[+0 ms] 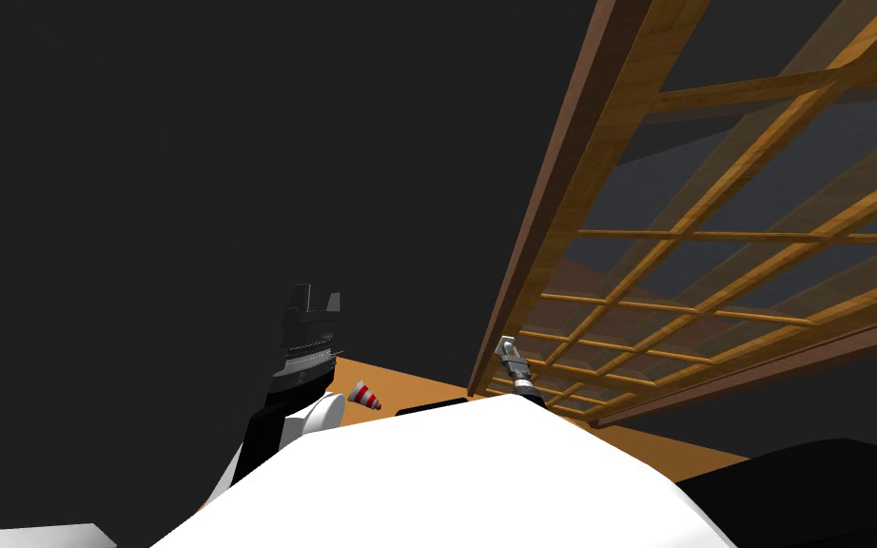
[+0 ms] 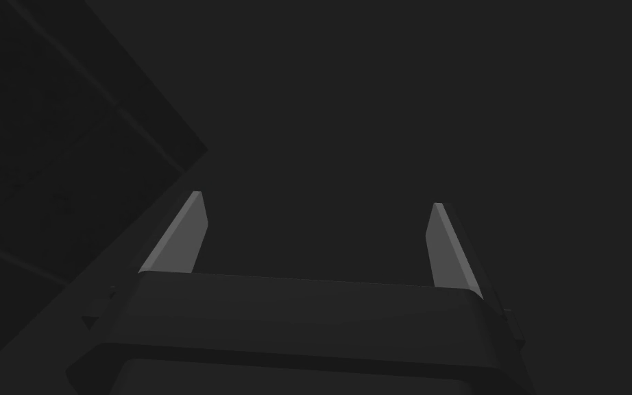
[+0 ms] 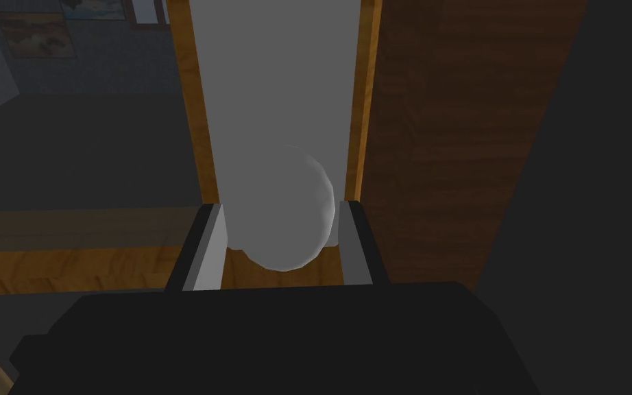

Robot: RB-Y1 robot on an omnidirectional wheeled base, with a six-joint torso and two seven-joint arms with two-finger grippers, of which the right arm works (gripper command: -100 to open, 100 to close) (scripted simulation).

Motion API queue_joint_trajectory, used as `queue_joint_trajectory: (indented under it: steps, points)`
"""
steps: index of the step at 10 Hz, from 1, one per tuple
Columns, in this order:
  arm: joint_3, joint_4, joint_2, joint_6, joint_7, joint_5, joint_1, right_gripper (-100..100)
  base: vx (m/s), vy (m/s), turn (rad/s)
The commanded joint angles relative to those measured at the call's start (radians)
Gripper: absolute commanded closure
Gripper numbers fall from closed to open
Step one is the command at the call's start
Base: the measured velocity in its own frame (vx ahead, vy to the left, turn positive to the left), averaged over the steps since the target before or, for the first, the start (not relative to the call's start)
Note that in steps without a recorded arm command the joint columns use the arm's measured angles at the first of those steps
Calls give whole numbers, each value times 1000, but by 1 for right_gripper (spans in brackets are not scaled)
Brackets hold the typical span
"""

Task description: Pull the door open

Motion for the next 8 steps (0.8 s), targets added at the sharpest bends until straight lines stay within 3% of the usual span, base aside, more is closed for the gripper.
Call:
queue_joint_trajectory:
  steps: [1, 8]
  points:
    - [4, 1, 3, 2, 0, 2, -1, 100, 0, 0, 0]
    - [14, 11, -8, -3, -124, -36, -10, 100, -41, -5, 30]
